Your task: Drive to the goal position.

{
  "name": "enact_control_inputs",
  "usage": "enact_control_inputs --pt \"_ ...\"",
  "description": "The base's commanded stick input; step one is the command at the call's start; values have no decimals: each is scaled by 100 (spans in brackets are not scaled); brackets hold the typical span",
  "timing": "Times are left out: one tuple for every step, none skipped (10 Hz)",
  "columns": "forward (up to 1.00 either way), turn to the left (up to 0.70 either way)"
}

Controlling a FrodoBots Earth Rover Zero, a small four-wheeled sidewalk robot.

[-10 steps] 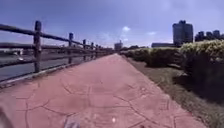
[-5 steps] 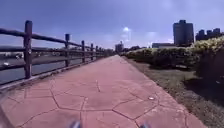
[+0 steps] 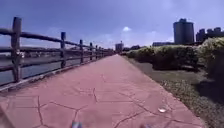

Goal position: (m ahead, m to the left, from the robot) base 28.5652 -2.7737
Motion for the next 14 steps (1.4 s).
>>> enact_control_inputs --pt "70 -22" --pt "70 -10" --pt "70 -1" --pt "70 0" --pt "70 0" --pt "70 0" --pt "70 0" --pt "70 0" --pt "70 0" --pt "70 0" --pt "70 0" --pt "70 -3" --pt "70 -7" --pt "70 -35"
